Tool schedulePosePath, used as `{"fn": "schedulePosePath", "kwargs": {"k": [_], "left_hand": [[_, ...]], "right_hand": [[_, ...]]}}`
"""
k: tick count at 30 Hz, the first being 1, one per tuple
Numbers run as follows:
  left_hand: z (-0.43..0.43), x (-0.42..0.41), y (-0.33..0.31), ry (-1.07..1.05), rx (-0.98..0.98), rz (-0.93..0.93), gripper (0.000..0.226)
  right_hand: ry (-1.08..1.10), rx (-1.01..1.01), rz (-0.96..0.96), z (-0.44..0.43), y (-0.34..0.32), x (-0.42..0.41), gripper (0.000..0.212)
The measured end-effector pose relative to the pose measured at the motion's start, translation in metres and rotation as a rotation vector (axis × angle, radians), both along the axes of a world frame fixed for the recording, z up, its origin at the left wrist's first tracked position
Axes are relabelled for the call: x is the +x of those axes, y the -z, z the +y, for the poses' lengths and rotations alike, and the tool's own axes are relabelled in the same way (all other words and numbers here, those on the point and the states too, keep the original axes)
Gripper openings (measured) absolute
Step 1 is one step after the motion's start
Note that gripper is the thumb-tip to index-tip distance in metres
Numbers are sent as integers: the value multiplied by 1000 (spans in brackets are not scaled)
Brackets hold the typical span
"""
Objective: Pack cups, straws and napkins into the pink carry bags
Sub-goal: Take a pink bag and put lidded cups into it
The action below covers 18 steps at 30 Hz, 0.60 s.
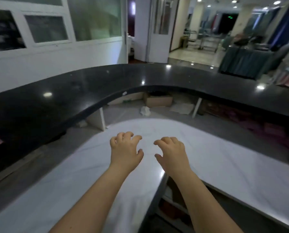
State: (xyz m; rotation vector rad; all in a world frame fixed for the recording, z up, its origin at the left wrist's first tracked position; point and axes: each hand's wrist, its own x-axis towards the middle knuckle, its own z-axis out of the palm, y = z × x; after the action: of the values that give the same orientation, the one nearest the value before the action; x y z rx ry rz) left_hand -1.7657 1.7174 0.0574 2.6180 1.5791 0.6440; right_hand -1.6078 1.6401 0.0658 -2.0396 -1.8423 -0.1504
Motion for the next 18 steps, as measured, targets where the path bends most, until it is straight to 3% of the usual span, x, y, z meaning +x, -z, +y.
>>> {"fn": "schedulePosePath", "kwargs": {"k": [9,18], "left_hand": [[-100,202,-26,509,58,-46,49],[-295,406,-32,1008,30,-62,55]], "right_hand": [[510,29,-37,-178,-20,146,42],[933,133,36,-402,-24,276,42]]}}
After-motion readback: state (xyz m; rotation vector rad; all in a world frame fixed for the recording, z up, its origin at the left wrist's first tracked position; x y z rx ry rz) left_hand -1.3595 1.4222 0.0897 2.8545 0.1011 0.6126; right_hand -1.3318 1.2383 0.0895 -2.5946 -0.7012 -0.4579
